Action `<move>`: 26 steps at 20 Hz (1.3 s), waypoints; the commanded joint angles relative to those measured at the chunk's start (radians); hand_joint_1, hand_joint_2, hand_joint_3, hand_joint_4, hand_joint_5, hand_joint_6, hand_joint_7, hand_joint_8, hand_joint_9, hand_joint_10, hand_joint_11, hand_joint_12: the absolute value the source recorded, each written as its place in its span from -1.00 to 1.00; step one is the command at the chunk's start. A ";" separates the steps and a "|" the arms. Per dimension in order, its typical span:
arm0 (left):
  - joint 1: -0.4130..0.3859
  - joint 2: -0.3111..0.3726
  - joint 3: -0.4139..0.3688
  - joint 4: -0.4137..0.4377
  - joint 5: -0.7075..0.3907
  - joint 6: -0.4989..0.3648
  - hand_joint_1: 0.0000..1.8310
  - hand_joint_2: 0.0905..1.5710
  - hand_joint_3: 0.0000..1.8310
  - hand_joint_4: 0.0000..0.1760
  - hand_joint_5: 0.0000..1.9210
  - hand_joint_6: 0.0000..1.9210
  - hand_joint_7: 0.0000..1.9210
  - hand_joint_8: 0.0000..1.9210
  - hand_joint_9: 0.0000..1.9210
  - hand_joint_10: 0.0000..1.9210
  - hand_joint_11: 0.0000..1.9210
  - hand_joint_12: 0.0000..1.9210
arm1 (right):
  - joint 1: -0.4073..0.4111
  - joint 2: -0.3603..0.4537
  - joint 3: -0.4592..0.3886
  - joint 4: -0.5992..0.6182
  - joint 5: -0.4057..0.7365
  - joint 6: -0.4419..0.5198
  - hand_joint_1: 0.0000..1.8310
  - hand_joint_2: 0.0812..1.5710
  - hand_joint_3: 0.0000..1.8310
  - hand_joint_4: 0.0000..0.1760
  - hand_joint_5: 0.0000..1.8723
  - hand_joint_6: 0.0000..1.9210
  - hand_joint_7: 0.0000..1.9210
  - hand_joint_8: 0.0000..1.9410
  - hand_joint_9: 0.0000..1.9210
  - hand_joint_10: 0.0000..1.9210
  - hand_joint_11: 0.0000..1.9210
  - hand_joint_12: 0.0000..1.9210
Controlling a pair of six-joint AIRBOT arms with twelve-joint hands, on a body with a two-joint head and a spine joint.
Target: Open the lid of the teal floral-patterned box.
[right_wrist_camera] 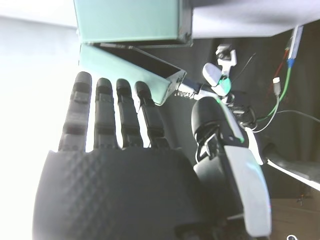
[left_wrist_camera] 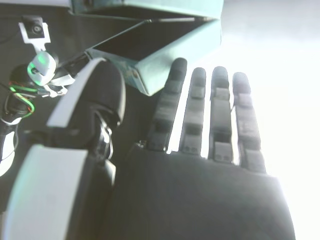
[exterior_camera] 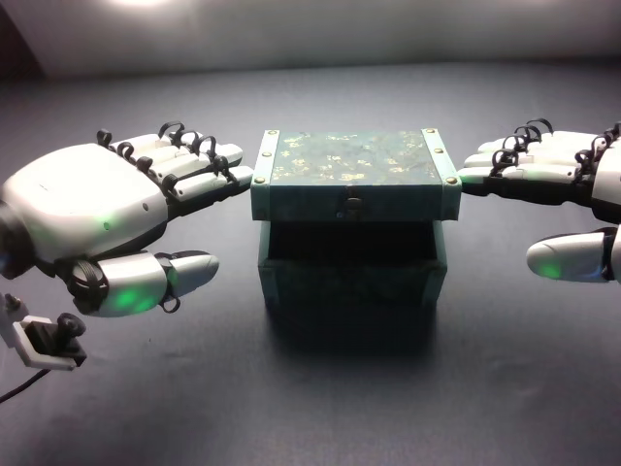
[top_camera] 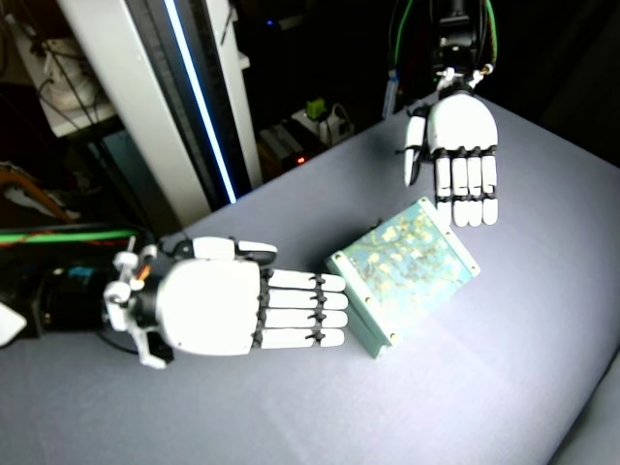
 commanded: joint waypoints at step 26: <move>-0.049 -0.093 0.041 -0.171 -0.298 0.054 -1.00 1.00 -0.95 -1.00 -0.93 -0.99 -0.94 -0.99 -0.95 -0.99 -0.97 -0.99 | 0.007 -0.081 0.034 0.307 0.270 -0.085 -1.00 0.80 -1.00 -1.00 -0.80 -0.99 -0.81 -0.99 -0.86 -0.99 -0.91 -0.85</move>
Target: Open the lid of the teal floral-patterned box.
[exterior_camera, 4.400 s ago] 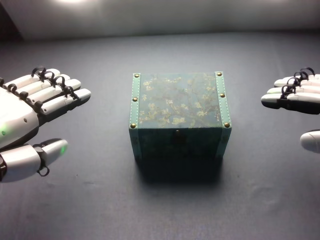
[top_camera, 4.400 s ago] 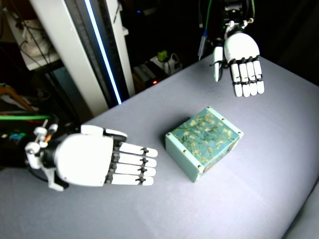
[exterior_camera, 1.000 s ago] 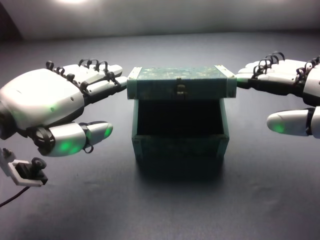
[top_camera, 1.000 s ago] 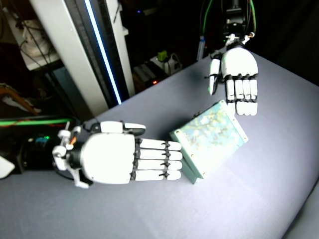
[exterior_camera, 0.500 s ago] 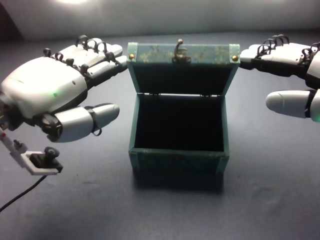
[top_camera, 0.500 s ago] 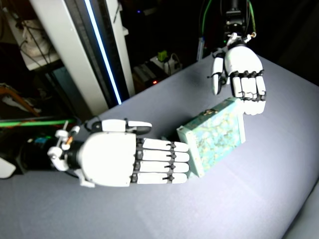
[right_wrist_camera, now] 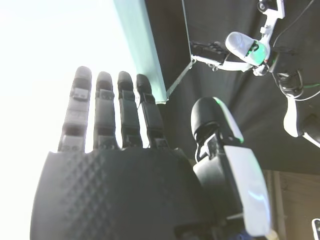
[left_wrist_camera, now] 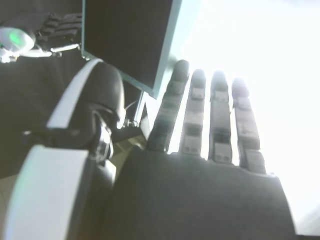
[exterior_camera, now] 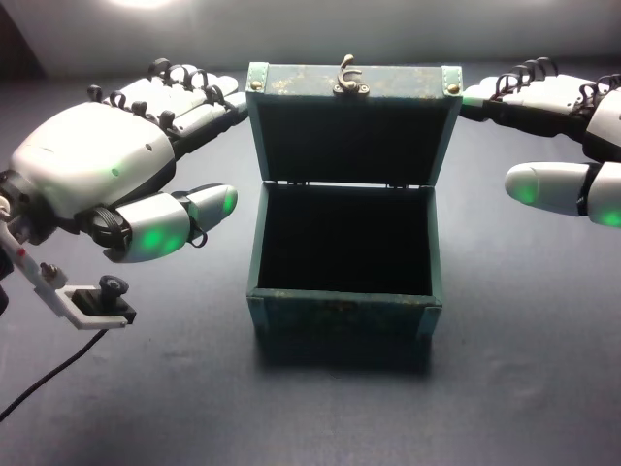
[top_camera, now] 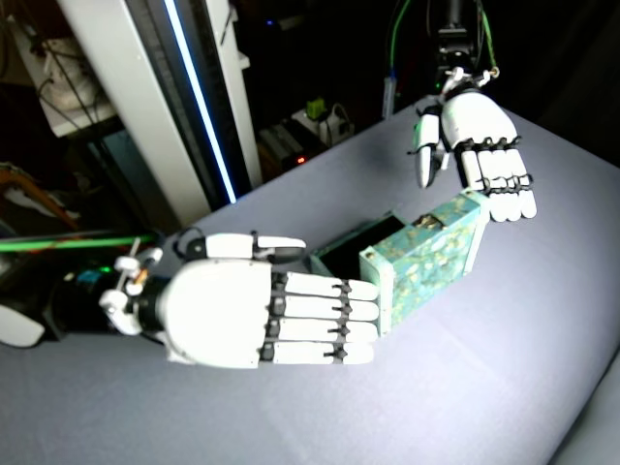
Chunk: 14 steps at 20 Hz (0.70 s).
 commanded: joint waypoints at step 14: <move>-0.031 -0.037 0.025 -0.057 -0.142 0.079 -1.00 0.84 -1.00 -1.00 -0.98 -1.00 -0.99 -1.00 -0.98 -1.00 -0.94 -0.98 | 0.016 -0.049 0.051 0.043 0.119 0.010 -1.00 0.67 -1.00 -1.00 -0.85 -1.00 -0.85 -0.99 -0.86 -1.00 -0.96 -0.68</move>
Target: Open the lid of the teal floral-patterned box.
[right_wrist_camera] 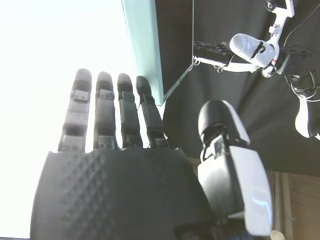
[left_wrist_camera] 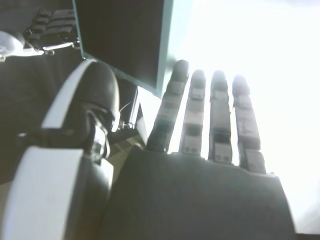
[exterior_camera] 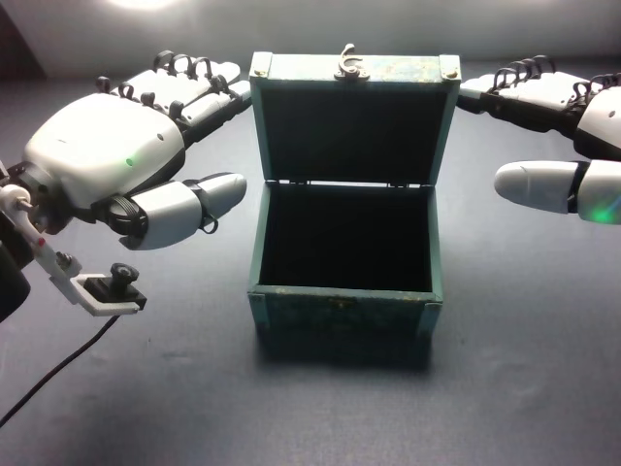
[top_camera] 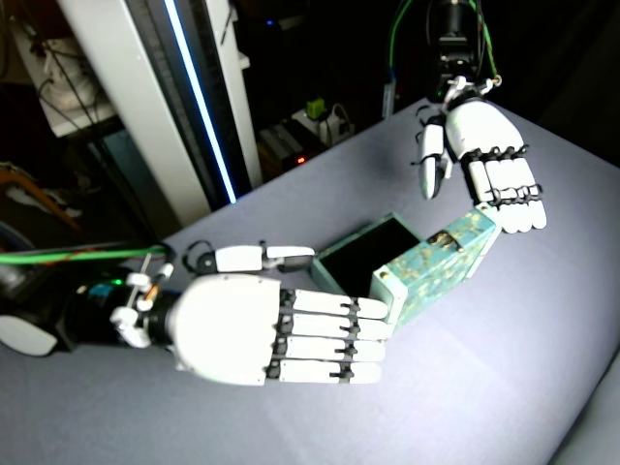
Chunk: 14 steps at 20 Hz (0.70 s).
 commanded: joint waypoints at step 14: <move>0.072 0.085 -0.050 -0.117 -0.312 0.055 -1.00 0.90 -0.99 -1.00 -0.94 -0.98 -0.95 -0.99 -0.96 -0.99 -0.97 -0.98 | 0.015 0.040 -0.009 0.064 0.123 0.000 -1.00 0.77 -0.99 -1.00 -0.83 -0.99 -0.86 -0.99 -0.89 -0.99 -1.00 -0.76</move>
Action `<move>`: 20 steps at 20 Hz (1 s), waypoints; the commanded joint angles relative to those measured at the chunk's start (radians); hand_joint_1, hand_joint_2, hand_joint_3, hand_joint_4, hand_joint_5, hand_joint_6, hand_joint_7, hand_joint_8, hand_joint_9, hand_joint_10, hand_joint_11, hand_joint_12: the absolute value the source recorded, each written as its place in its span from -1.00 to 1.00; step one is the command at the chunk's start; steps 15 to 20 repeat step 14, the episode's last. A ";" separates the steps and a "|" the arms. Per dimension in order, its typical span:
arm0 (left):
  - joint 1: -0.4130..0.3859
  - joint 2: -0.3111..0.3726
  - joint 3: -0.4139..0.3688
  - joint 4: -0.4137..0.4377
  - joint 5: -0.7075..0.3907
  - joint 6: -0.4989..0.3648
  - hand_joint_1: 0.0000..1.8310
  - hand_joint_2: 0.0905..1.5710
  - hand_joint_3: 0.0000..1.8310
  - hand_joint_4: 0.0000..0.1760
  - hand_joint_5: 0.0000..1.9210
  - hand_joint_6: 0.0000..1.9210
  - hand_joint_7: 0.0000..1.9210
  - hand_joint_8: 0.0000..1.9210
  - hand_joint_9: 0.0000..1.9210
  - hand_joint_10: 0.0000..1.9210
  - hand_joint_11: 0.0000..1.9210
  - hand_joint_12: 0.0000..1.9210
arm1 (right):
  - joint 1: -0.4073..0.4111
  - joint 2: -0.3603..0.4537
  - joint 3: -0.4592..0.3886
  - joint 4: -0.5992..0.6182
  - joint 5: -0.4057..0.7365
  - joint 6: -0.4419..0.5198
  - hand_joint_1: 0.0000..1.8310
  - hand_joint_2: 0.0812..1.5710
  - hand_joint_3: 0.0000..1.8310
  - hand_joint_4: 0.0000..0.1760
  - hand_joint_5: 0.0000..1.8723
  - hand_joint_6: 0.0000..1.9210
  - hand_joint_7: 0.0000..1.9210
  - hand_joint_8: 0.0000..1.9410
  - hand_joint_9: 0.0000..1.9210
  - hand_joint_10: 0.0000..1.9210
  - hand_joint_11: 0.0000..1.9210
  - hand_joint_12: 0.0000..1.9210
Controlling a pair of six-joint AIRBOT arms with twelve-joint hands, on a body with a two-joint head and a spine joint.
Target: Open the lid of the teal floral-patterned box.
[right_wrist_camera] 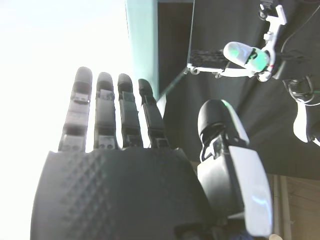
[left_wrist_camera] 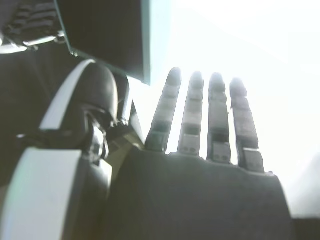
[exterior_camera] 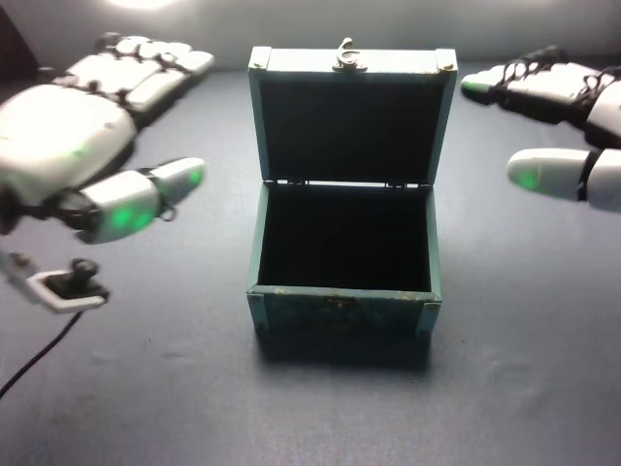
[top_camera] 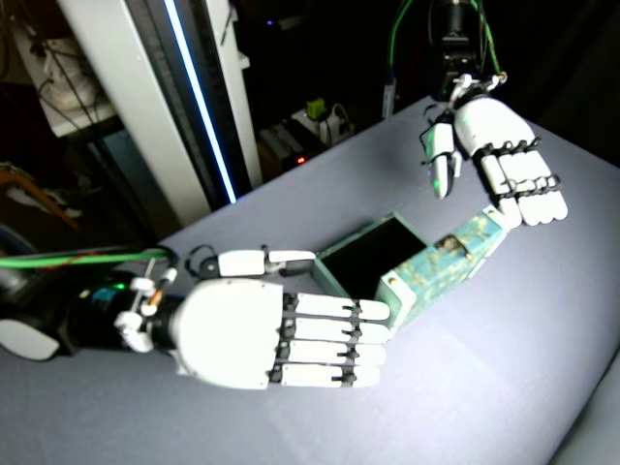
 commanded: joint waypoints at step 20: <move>0.224 0.108 -0.153 -0.006 -0.696 -0.115 -0.88 0.93 -1.00 -1.00 -0.95 -1.00 -1.00 -1.00 -1.00 -1.00 -1.00 -1.00 | -0.176 0.138 -0.222 0.212 0.689 -0.066 -0.73 0.88 -1.00 -1.00 -0.73 -1.00 -0.80 -0.99 -0.83 -1.00 -0.97 -0.67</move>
